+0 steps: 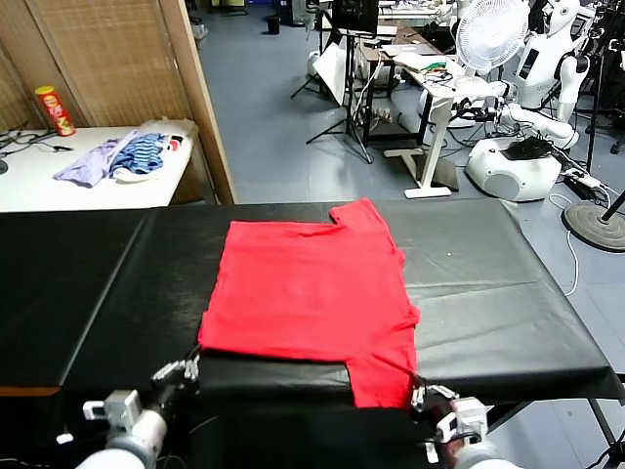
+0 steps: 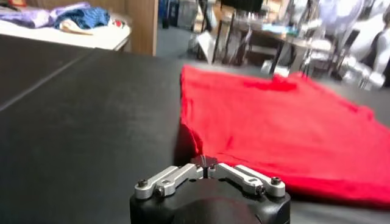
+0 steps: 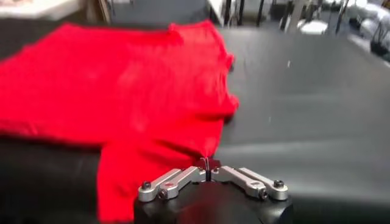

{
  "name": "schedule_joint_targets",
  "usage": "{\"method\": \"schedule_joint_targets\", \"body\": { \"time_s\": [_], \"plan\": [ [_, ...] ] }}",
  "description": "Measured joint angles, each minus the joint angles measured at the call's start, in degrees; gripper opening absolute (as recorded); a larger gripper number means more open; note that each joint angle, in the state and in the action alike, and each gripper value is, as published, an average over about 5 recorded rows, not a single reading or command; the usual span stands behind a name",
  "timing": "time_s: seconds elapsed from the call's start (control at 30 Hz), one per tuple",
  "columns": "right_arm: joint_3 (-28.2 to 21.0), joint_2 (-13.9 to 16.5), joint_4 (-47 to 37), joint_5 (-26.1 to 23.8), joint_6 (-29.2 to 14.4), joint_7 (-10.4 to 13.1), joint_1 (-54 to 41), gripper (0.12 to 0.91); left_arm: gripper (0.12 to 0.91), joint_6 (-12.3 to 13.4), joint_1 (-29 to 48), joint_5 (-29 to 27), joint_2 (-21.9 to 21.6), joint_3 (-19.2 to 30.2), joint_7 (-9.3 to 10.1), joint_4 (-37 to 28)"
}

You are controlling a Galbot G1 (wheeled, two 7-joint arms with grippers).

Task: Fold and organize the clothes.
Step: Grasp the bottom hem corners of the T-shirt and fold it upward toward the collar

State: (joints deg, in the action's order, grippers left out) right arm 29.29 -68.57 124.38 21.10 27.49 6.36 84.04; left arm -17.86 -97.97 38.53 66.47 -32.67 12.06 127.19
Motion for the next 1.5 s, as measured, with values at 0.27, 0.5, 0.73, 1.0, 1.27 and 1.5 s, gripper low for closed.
{"method": "schedule_joint_targets", "body": {
  "time_s": [0.27,0.5,0.73,1.0,1.27,1.5],
  "plan": [
    [-3.5,-0.4,-10.3,-2.1,-4.7,-1.7,-10.6,0.123,0.125,-0.2,12.5,1.0,0.3,2.7,1.68,-4.0],
    [-6.3,-1.1,-18.7,-4.4,-8.0,-5.3,-16.7,0.124,0.125,0.8,22.2,-3.1,0.6,6.4,0.23,-10.1],
    [-6.0,0.0,-20.3,-6.5,-10.8,-7.0,-17.0,0.362,0.125,1.4,27.0,-10.2,1.0,9.2,-1.14,-17.0],
    [-4.1,1.3,-14.4,-6.8,-9.2,-6.6,-11.9,0.745,0.283,1.5,27.1,-12.7,1.0,9.0,0.52,-19.3],
    [-3.0,1.1,-12.3,-7.2,-8.6,-6.1,-6.4,0.798,0.717,0.6,24.5,-12.6,-0.2,8.2,-0.97,-18.4],
    [-3.2,0.8,-13.4,-7.9,-9.2,-6.9,-4.4,0.719,0.797,-0.9,22.5,-9.8,0.1,8.1,-1.62,-18.4]
  ]
}}
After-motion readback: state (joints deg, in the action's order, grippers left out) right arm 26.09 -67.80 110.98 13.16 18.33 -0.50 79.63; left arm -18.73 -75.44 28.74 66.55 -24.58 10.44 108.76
